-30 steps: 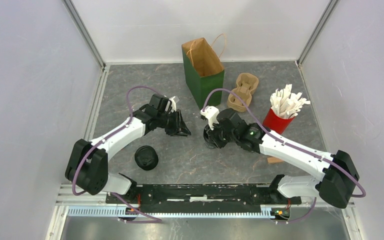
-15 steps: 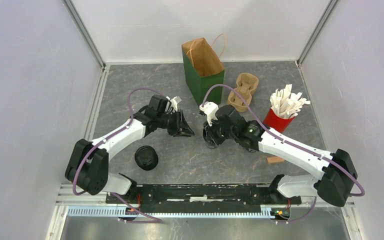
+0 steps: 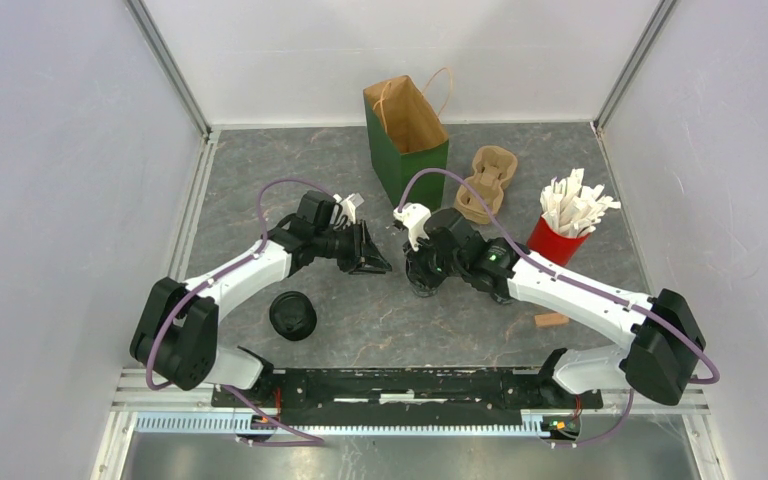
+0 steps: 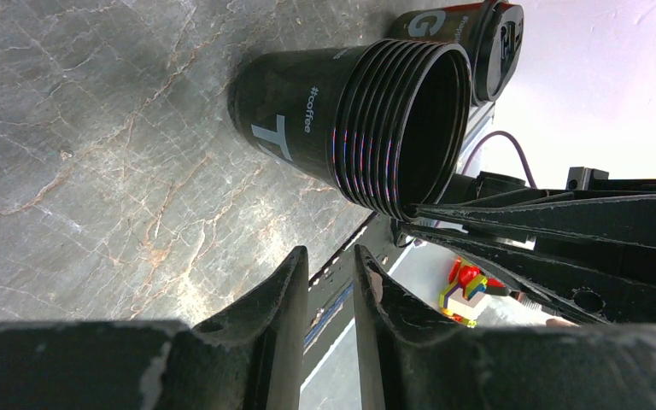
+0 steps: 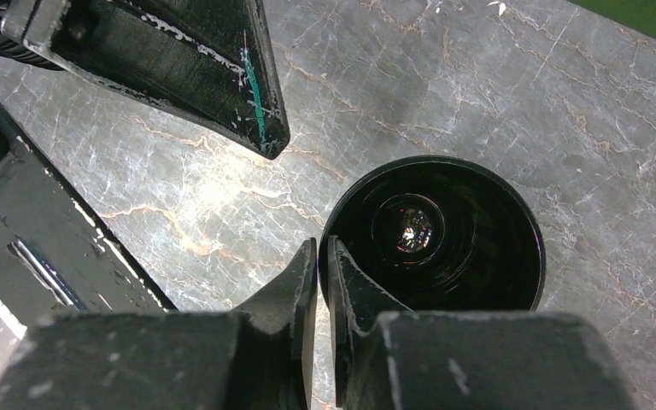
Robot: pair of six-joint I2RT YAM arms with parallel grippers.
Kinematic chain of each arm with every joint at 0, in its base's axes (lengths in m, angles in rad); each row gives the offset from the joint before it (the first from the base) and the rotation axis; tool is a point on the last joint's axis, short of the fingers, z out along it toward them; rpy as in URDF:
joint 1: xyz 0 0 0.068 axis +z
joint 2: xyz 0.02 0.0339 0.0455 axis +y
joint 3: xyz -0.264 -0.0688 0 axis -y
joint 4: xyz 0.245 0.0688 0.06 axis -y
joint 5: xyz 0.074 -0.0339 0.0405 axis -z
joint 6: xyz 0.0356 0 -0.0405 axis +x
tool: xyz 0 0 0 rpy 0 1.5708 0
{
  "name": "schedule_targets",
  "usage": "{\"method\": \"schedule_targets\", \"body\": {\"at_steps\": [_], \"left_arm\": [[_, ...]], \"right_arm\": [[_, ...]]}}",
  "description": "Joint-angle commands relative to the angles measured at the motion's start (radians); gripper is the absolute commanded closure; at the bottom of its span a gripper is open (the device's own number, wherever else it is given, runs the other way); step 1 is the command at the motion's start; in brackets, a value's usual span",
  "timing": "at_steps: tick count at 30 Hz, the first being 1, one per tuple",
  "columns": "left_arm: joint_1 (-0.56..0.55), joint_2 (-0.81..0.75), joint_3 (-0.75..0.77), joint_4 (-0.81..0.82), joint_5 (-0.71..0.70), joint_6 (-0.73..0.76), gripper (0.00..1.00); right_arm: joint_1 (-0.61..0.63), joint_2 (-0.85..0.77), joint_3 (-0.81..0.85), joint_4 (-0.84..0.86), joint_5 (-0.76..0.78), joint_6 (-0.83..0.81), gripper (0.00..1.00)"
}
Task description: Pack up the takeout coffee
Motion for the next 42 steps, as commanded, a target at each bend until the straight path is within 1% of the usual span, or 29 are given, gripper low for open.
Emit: {"method": "schedule_targets", "body": {"at_steps": [1, 5, 11, 19, 24, 30, 42], "left_arm": [[-0.001, -0.006, -0.001, 0.034, 0.027, -0.032, 0.67], [0.000, -0.009, 0.001, 0.026, 0.023, -0.028, 0.67], [-0.001, -0.014, 0.007, 0.011, 0.015, -0.020, 0.67], [0.000, -0.014, 0.009, 0.014, 0.019, -0.023, 0.66], [-0.002, -0.011, -0.012, 0.083, 0.068, -0.064, 0.64], [-0.007, 0.003, -0.028, 0.114, 0.080, -0.079, 0.61], [-0.011, 0.028, -0.066, 0.218, 0.096, -0.151, 0.61]], "right_arm": [[0.005, 0.006, 0.041, 0.037, -0.003, 0.012, 0.88], [0.004, 0.006, 0.036, 0.037, -0.006, 0.013, 0.96], [0.006, -0.001, 0.029, 0.040, -0.002, 0.017, 1.00], [0.006, -0.029, 0.030, 0.068, 0.006, 0.036, 1.00], [0.006, -0.030, 0.010, 0.090, 0.002, 0.057, 1.00], [0.006, -0.031, 0.002, 0.110, 0.004, 0.076, 1.00], [0.006, -0.025, -0.002, 0.116, 0.004, 0.083, 1.00]]}}
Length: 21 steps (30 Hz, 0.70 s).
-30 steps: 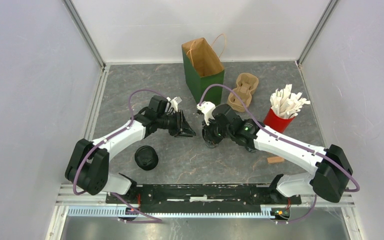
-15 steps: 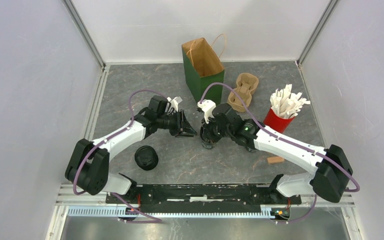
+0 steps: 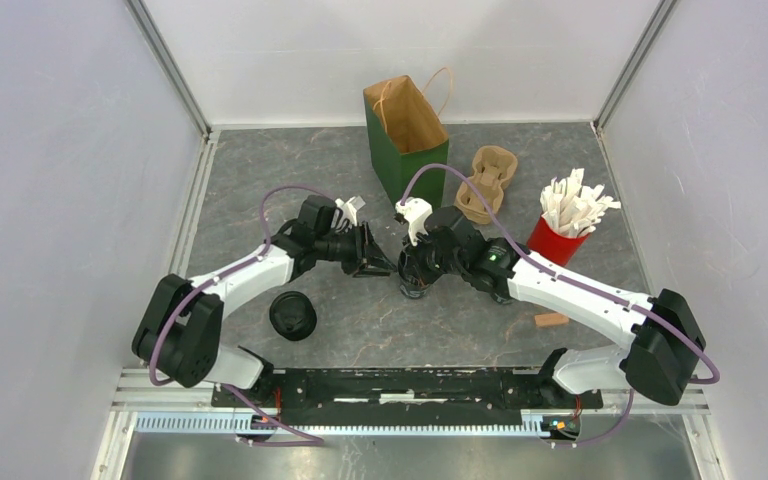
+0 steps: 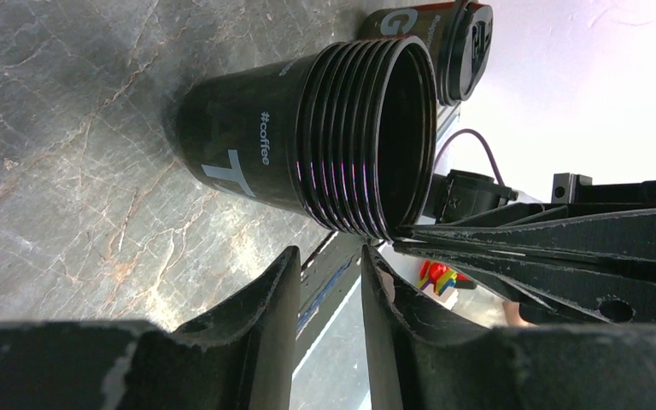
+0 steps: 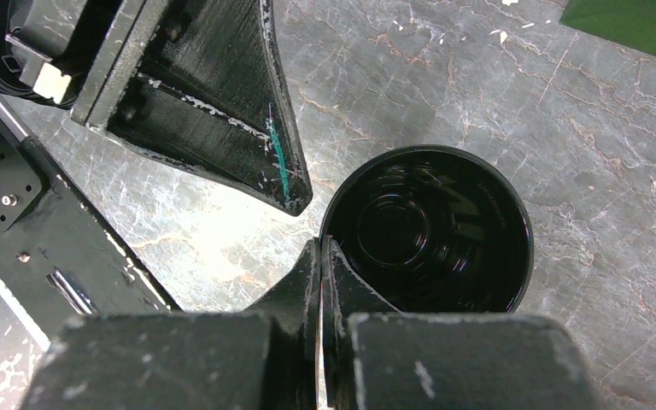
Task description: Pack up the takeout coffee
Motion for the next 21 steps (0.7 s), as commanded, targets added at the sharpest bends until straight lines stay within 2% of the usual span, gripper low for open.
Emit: {"method": "schedule_targets", "body": {"at_steps": [1, 21], "left_arm": [[-0.006, 0.014, -0.012, 0.101, 0.046, -0.068, 0.61], [-0.006, 0.030, -0.025, 0.133, 0.043, -0.092, 0.62]], "right_arm": [[0.005, -0.024, -0.002, 0.052, 0.003, 0.014, 1.00], [0.005, -0.025, 0.002, 0.052, 0.006, 0.015, 1.00]]}}
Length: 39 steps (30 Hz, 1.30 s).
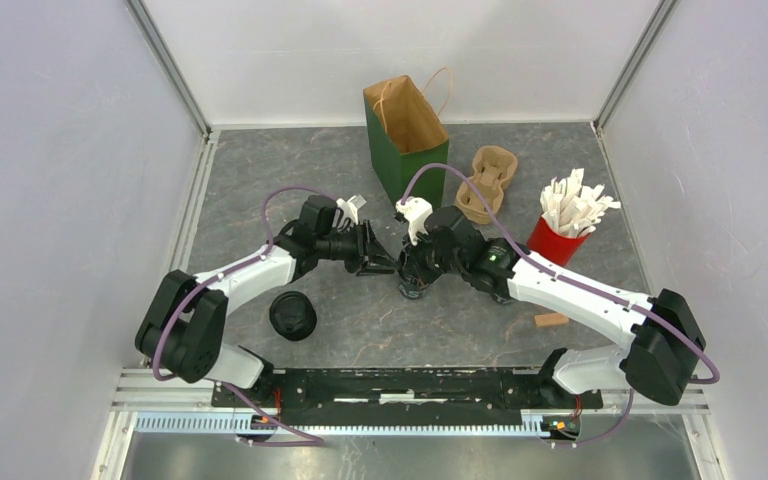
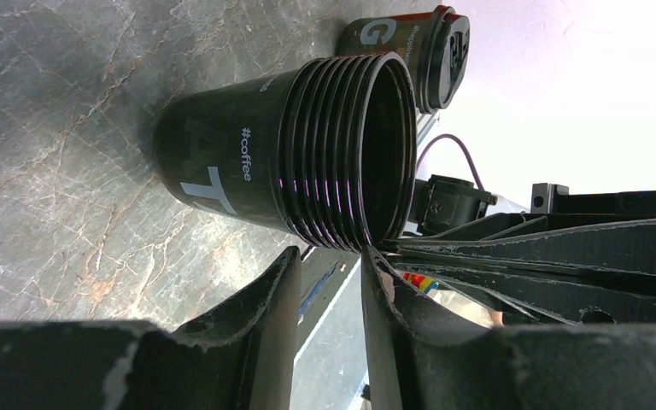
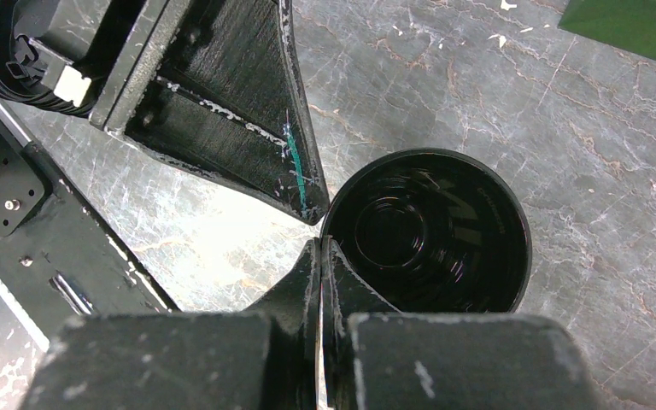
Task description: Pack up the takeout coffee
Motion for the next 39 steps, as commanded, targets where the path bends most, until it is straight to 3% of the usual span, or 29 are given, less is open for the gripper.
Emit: {"method": "schedule_targets", "body": {"at_steps": [1, 39], "left_arm": [[-0.004, 0.005, -0.011, 0.034, 0.015, -0.025, 0.62], [-0.004, -0.012, -0.020, 0.051, 0.019, -0.048, 0.63]], "right_arm": [[0.005, -0.025, 0.004, 0.041, 0.006, 0.008, 1.00], [0.015, -0.014, 0.003, 0.045, 0.013, 0.012, 1.00]]}}
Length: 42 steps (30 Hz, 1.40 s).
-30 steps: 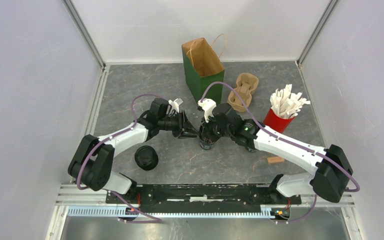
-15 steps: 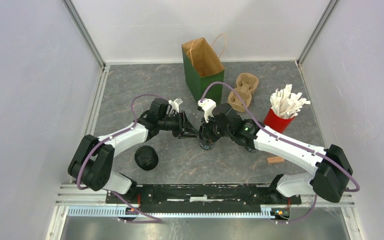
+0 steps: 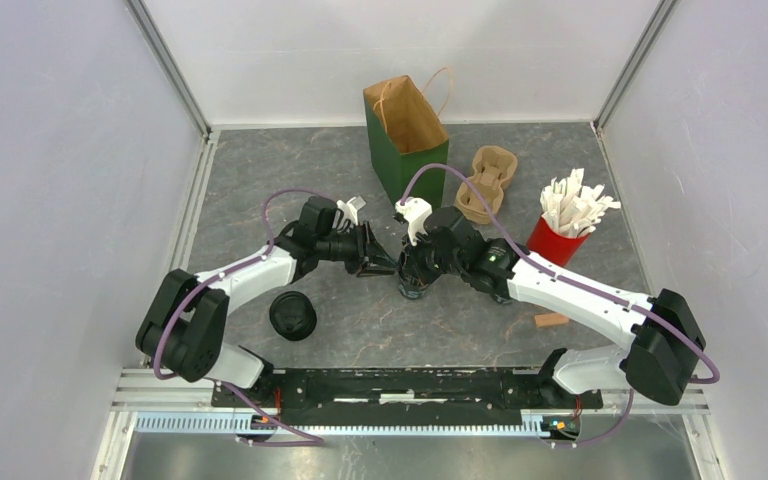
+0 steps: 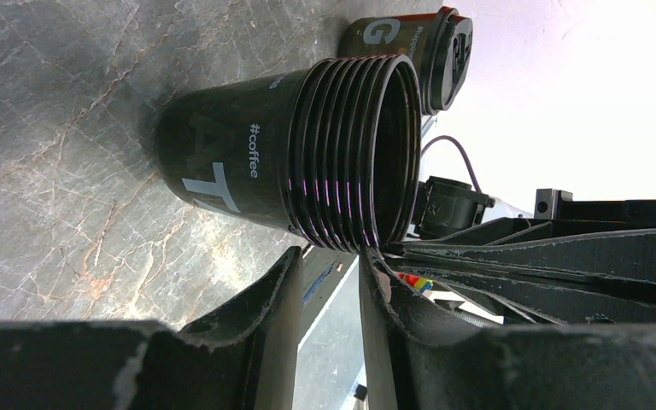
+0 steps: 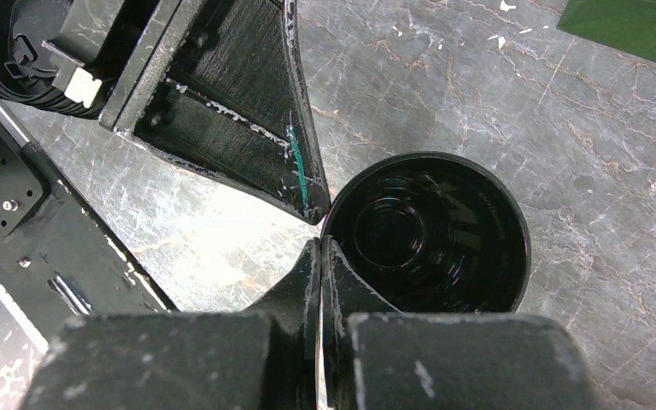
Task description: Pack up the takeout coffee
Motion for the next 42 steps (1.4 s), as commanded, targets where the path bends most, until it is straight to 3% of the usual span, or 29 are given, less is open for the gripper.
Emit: {"method": "schedule_targets", "body": {"at_steps": [1, 42], "left_arm": [[-0.004, -0.017, -0.012, 0.043, 0.020, -0.027, 0.63], [-0.004, -0.040, -0.015, 0.055, 0.011, -0.050, 0.63]], "right_arm": [[0.009, -0.015, 0.002, 0.043, 0.002, 0.010, 1.00], [0.012, -0.016, -0.022, 0.050, 0.008, 0.015, 1.00]]}}
